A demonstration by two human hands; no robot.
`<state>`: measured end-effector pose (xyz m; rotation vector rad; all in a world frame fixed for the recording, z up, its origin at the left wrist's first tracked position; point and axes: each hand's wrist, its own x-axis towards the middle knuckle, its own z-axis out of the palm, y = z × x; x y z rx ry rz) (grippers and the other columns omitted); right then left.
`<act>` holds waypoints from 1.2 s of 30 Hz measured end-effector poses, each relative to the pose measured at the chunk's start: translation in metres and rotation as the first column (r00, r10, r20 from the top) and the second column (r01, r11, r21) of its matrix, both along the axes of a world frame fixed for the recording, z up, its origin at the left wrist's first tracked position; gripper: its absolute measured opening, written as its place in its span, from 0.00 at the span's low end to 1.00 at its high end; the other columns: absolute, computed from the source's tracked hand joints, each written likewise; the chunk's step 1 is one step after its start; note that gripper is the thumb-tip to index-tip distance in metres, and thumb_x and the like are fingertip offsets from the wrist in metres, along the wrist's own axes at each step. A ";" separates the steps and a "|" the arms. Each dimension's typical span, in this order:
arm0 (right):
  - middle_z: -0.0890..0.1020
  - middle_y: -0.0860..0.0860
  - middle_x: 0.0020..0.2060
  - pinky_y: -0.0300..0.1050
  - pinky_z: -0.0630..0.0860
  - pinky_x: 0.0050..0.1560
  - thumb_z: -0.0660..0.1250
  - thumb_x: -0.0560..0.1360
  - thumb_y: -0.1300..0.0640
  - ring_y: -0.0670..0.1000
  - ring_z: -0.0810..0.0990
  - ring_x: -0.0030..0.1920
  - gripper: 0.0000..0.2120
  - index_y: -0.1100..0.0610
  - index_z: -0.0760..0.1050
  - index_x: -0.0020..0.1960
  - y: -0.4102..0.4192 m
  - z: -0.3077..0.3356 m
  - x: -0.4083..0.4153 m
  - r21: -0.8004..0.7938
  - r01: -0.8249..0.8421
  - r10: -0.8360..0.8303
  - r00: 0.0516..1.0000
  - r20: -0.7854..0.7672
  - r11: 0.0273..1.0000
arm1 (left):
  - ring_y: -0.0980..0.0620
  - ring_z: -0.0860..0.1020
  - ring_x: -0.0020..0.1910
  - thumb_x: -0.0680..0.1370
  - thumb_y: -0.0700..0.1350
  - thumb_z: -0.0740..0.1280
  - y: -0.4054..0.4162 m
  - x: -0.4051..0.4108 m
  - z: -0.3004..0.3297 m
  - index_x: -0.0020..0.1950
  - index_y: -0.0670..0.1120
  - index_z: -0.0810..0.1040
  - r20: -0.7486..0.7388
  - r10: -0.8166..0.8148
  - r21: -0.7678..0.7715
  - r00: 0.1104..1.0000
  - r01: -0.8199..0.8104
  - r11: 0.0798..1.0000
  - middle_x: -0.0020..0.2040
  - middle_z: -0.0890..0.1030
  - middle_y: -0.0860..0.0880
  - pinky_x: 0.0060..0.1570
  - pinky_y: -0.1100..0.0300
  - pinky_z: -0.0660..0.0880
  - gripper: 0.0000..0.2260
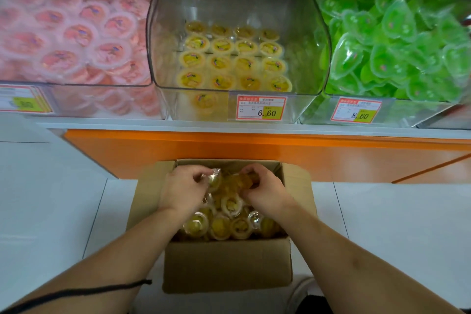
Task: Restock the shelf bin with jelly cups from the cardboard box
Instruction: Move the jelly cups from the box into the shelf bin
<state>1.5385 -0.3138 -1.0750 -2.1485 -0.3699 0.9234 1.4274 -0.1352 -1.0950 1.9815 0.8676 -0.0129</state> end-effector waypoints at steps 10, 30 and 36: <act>0.85 0.62 0.48 0.57 0.80 0.46 0.68 0.73 0.68 0.60 0.84 0.42 0.14 0.58 0.82 0.57 0.007 0.116 -0.014 0.292 0.163 -0.091 0.965 -0.246 0.943 | 0.47 0.87 0.41 0.76 0.40 0.77 0.000 -0.016 0.141 0.46 0.56 0.88 0.190 -0.016 -0.192 0.982 0.054 0.980 0.46 0.88 0.54 0.49 0.47 0.85 0.10; 0.82 0.52 0.49 0.47 0.79 0.38 0.78 0.74 0.61 0.48 0.81 0.38 0.28 0.32 0.77 0.62 0.042 0.257 0.023 0.408 -0.258 0.122 0.936 0.331 0.876 | 0.61 0.84 0.43 0.74 0.45 0.79 0.025 0.024 0.284 0.52 0.55 0.85 0.488 -0.028 0.005 0.872 0.030 1.000 0.45 0.87 0.57 0.51 0.54 0.83 0.10; 0.84 0.46 0.42 0.38 0.75 0.32 0.81 0.71 0.60 0.44 0.81 0.33 0.22 0.39 0.82 0.57 0.085 0.245 0.055 0.420 -0.210 0.035 0.922 0.387 0.883 | 0.65 0.83 0.43 0.75 0.51 0.78 0.055 0.056 0.277 0.55 0.54 0.84 0.410 -0.088 0.229 0.908 -0.008 0.973 0.45 0.86 0.60 0.51 0.55 0.82 0.11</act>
